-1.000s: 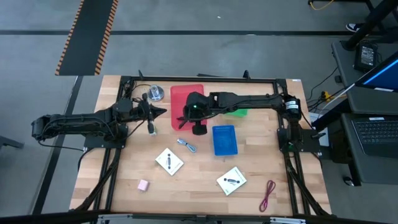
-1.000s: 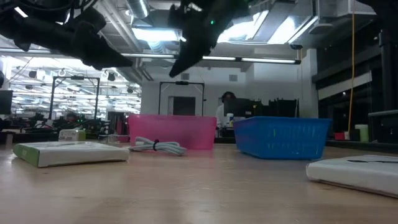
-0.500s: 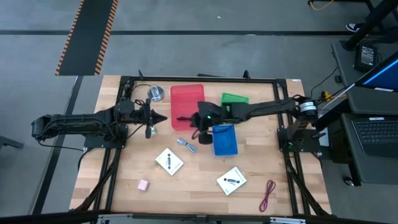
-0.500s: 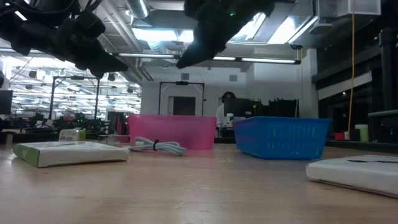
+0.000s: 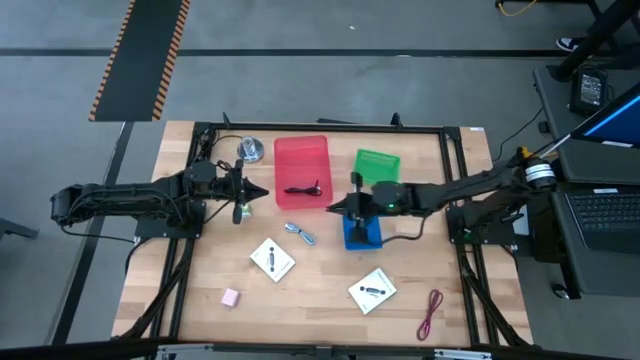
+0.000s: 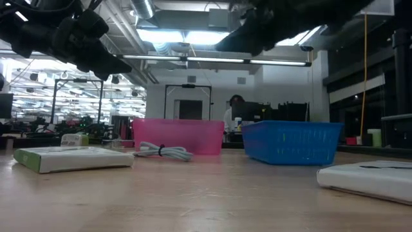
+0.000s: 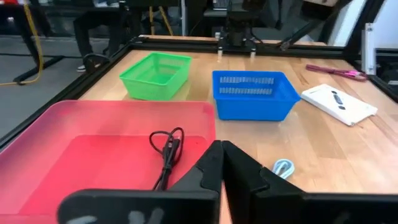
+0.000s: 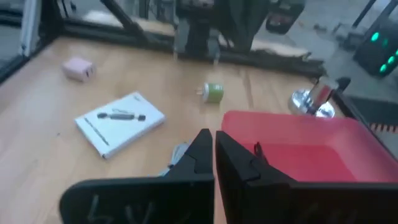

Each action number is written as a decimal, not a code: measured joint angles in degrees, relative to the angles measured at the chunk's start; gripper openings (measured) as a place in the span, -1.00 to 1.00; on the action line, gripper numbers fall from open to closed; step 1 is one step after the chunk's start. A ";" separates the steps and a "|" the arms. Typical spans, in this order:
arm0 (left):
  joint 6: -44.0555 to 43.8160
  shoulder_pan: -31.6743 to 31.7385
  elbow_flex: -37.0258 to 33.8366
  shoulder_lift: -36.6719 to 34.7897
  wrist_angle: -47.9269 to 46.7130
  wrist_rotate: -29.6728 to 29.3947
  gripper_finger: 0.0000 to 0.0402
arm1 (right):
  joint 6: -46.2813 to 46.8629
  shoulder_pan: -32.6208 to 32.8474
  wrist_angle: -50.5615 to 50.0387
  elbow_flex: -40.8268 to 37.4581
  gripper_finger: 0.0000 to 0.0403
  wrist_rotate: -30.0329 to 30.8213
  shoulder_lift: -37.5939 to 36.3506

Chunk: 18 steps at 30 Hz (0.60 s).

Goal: Pick and place items into bin
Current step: Put the green charger adapter into the blue bin

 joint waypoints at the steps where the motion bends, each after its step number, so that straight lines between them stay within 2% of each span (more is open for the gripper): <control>1: 0.36 -0.02 0.00 0.00 -0.02 -0.10 -0.98 | -0.25 0.19 2.05 -1.60 -1.00 0.00 -0.59; 5: 1.05 -0.04 0.00 0.00 -0.03 -0.30 -0.98 | -1.21 0.39 9.88 -7.08 -0.99 -0.02 -1.53; 10: 1.05 -0.04 0.00 0.00 -0.03 -0.34 -0.98 | 0.55 -0.06 14.82 -11.93 -0.99 0.00 -1.45; 18: 0.85 -0.01 0.00 0.00 -0.03 -2.07 -0.98 | 1.18 -1.26 15.47 -13.10 -0.99 0.02 -1.45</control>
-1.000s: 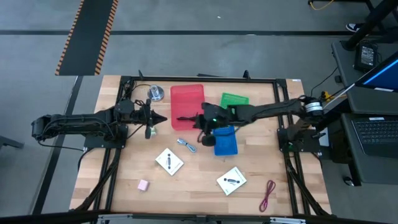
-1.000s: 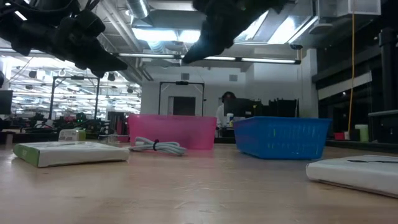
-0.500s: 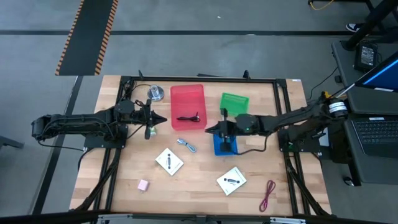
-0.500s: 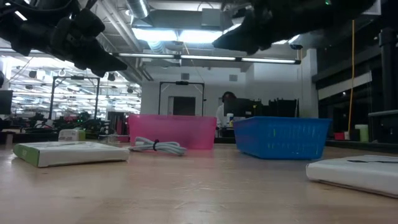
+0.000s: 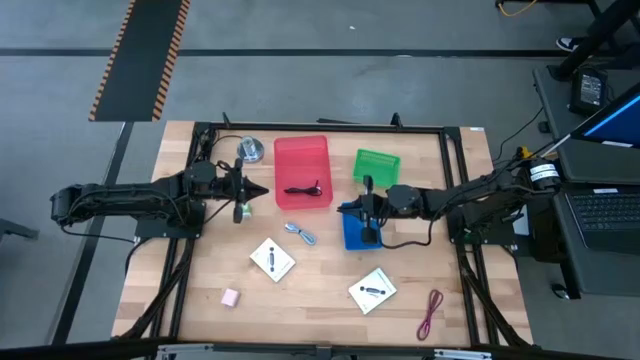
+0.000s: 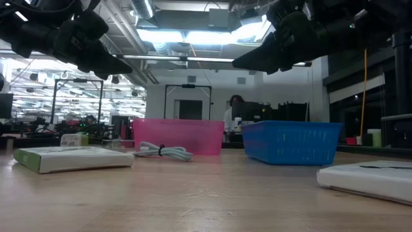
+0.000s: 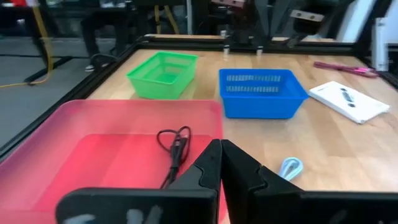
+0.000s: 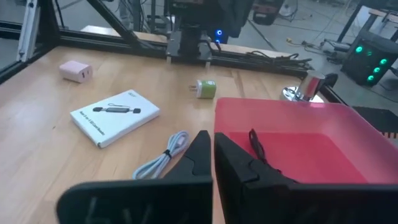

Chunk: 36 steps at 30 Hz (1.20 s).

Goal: Pick and place items into bin
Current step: Put the green charger adapter into the blue bin

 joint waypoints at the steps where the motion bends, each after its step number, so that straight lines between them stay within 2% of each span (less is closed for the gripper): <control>1: -0.67 -0.01 0.00 0.00 -0.04 -0.85 -0.97 | -0.06 0.00 -0.22 0.00 -0.99 0.00 0.00; 4: -2.06 -0.03 0.00 0.00 -0.43 -2.31 -0.90 | -0.94 0.00 -0.57 0.00 -0.99 -0.02 0.00; 7: -2.21 -0.04 0.00 0.00 -0.43 -2.40 -0.75 | -1.00 0.00 -0.77 0.00 -0.99 -0.02 0.02; 13: 1.12 -0.03 0.00 0.00 -0.43 -2.94 -0.32 | -1.05 0.00 -0.74 0.00 -0.99 -0.02 0.02; 16: 2.03 -0.04 0.00 0.00 -0.43 -5.24 -0.10 | -1.05 0.00 -0.72 0.00 -0.99 -0.02 0.02; 20: 2.16 -0.03 0.00 0.00 -0.43 -6.91 0.11 | -1.05 0.00 -0.72 0.00 -0.99 -0.02 0.02; 24: 2.09 -0.03 0.00 0.00 -0.43 -6.99 0.20 | -1.09 0.00 -0.71 0.00 -0.99 -0.02 0.02; 30: -6.50 -0.19 0.89 0.03 -1.81 -7.84 0.19 | -1.25 0.00 -0.69 0.00 -0.99 -0.02 0.02; 36: -10.52 -4.14 6.79 3.55 -13.55 -16.77 0.18 | -1.64 0.00 -0.65 0.00 -0.99 -0.02 0.02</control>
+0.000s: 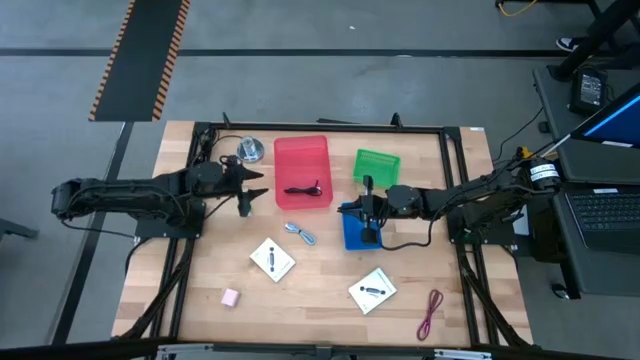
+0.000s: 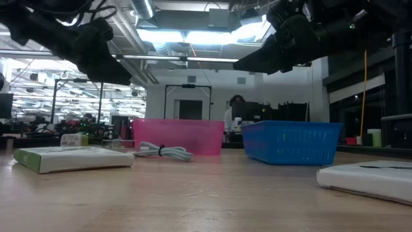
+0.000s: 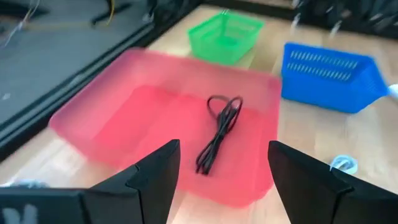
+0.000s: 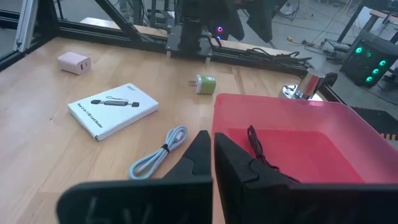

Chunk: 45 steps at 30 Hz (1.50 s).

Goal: Pick and place items into bin
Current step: Put the green charger adapter into the blue bin

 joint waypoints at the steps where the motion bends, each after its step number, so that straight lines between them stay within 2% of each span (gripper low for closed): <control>1: -1.10 -0.95 1.24 1.14 -1.73 -1.28 0.18 | -0.66 -0.04 0.02 0.00 -0.99 0.00 0.02; 7: -8.21 -5.85 10.32 10.39 -12.74 -4.41 0.18 | -1.08 -1.55 0.28 0.02 -0.99 0.00 0.02; 14: -18.08 -7.86 21.56 21.17 -34.72 -6.16 0.18 | -0.87 -2.47 0.14 0.02 -0.99 -0.06 0.02; 17: -24.05 -7.79 24.29 24.71 -42.54 -6.78 0.18 | -0.77 -2.47 0.00 0.02 -0.99 -0.08 0.02; 20: -32.72 -7.30 25.32 27.40 -47.46 -4.84 0.19 | -0.74 -2.47 0.00 0.02 -0.99 -0.09 0.02; 23: -39.72 -6.94 25.13 29.24 -48.84 -1.69 0.19 | -0.74 -2.47 -0.02 0.02 -0.99 -0.11 0.04; 32: -51.52 -6.88 25.08 33.59 -49.67 -0.83 0.20 | 0.83 -2.47 -2.16 0.04 -0.99 -0.17 0.04; 39: -60.90 -8.59 25.05 37.44 -49.59 -3.84 0.20 | 0.61 -2.47 -4.66 0.04 -0.99 -0.20 0.04; 45: -66.67 -9.06 25.05 41.21 -49.37 -4.17 0.20 | 0.59 -2.47 -4.91 0.04 -0.99 -0.20 0.04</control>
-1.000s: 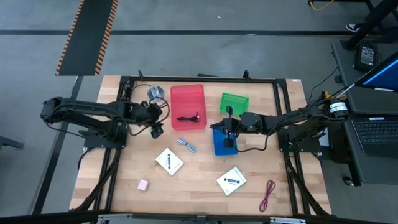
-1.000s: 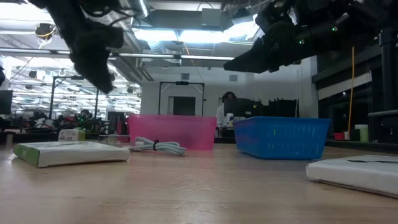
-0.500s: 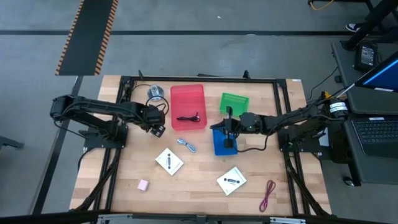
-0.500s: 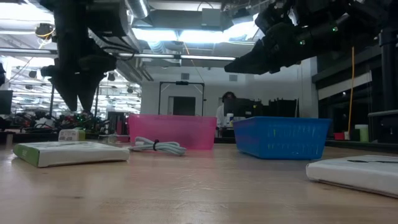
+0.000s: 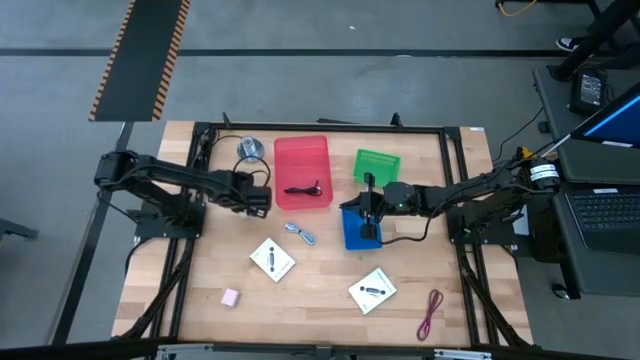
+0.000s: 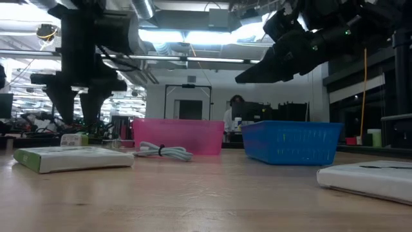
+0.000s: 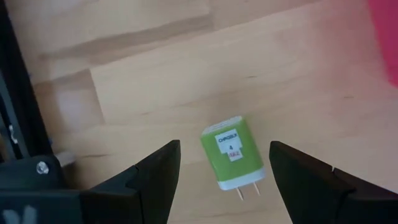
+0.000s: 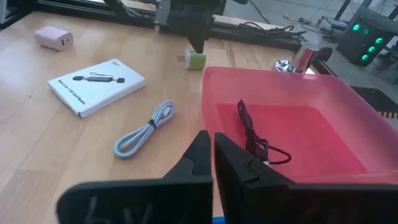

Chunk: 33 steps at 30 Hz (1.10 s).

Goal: Pick and place items into bin
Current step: Put the green charger adapter into the blue bin

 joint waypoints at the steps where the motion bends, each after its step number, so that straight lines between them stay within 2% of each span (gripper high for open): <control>1: -0.68 -0.10 0.00 0.70 -0.01 0.16 0.20 | 0.00 0.00 -0.22 0.00 -0.99 0.00 0.00; 13: -2.68 -0.62 -0.04 6.65 6.22 0.18 0.20 | -0.02 0.00 -2.39 0.00 -0.99 0.00 0.00; 21: -2.60 -0.62 -0.09 8.90 6.41 0.82 0.20 | -0.04 0.00 -2.84 0.00 -0.99 0.00 0.00; 29: 0.85 -0.62 -0.09 9.10 6.37 1.02 0.20 | -0.04 0.00 -2.88 0.00 -0.99 0.00 0.00; 33: 3.29 -0.62 -0.09 9.10 6.39 2.44 0.13 | -0.02 0.00 -2.89 0.00 -0.99 0.02 0.00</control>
